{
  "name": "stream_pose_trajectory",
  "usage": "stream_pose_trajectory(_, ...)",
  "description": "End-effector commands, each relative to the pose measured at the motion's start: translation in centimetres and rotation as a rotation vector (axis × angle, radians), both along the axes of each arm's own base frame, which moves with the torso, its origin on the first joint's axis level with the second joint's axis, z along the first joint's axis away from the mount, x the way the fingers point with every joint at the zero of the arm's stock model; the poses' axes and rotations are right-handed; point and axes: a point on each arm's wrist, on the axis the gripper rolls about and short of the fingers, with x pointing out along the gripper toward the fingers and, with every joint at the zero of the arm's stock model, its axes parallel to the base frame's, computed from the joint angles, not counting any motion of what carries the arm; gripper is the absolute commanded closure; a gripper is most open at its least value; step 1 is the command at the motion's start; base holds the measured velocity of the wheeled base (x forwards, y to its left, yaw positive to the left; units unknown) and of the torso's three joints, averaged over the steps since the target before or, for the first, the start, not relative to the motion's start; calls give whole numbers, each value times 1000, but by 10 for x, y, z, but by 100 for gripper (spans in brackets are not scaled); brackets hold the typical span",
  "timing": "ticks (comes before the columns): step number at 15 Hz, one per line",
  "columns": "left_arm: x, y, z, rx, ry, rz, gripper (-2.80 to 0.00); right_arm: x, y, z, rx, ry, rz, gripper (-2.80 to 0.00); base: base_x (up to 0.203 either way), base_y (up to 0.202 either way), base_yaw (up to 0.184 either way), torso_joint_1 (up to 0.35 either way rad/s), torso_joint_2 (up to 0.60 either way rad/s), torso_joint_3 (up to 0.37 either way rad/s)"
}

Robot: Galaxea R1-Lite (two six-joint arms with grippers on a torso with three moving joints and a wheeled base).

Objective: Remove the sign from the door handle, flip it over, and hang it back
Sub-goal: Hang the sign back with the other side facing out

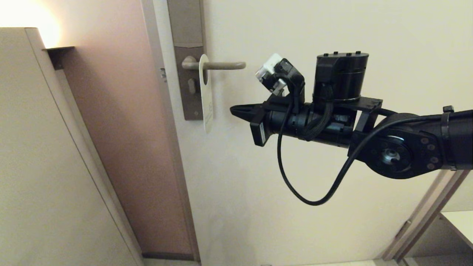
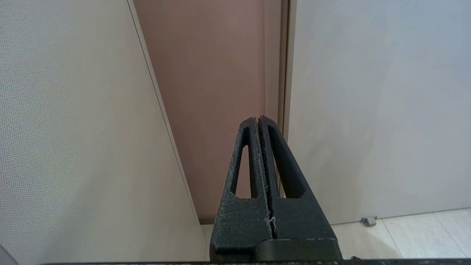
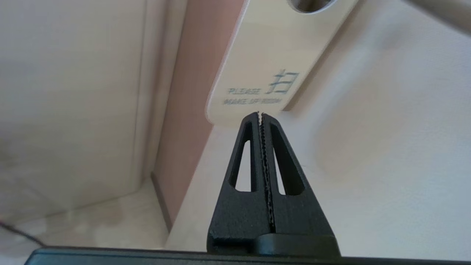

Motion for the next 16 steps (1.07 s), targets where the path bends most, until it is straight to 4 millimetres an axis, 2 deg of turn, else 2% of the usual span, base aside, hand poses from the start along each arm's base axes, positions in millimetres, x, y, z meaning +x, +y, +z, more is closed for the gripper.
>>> stream_pose_trajectory(1,0,0,0,0,2,1,0,0,-2,2,3,-9,-3,0,0,0,0,0,0,0)
stream_pose_trajectory(5,0,0,0,0,2,-2,0,2,0,5,13,-19,0,0,0,0,0,0,0,0)
stream_pose_trajectory(9,0,0,0,0,2,1,0,16,20,11,42,-61,14,0,0,0,0,0,0,0)
stream_pose_trajectory(12,0,0,0,0,2,1,0,21,41,2,40,-70,42,0,0,0,0,0,0,0)
stream_pose_trajectory(16,0,0,0,0,2,1,0,29,57,-10,50,-113,44,0,0,0,0,0,0,0)
